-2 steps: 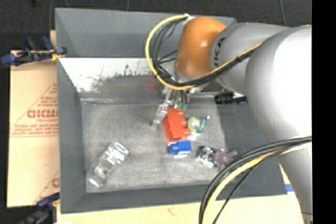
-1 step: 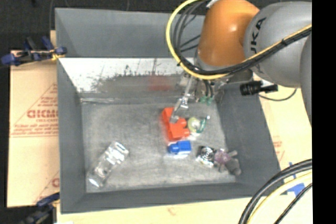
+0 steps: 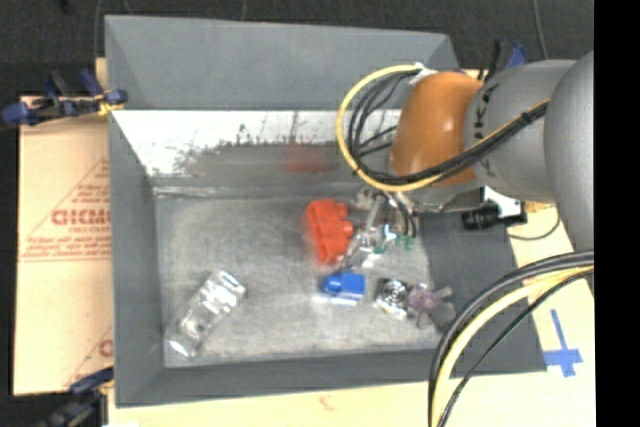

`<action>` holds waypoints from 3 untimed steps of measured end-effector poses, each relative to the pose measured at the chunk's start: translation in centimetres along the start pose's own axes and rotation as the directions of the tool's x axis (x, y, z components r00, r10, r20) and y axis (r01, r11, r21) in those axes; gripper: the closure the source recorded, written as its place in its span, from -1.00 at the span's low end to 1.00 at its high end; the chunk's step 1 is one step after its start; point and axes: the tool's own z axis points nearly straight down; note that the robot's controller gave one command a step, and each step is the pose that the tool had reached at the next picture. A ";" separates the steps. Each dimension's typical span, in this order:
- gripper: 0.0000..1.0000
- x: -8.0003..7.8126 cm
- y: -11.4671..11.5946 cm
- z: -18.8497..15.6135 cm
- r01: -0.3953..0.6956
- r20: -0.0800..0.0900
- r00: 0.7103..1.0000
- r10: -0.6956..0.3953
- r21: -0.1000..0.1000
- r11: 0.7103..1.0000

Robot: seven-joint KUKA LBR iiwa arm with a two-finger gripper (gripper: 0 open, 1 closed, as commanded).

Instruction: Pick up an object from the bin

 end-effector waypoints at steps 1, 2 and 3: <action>-1.00 2.5 4.9 0.3 -0.203 -0.010 0.979 0.203 0.001 0.979; 1.00 2.4 4.7 0.2 -0.205 -0.007 0.979 0.205 0.001 0.979; 1.00 1.2 5.3 -13.0 -0.187 0.001 0.982 0.187 -0.002 0.982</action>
Offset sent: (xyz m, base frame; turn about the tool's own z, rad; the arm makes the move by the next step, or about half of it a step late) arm -0.0119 0.0519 -0.0036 0.2098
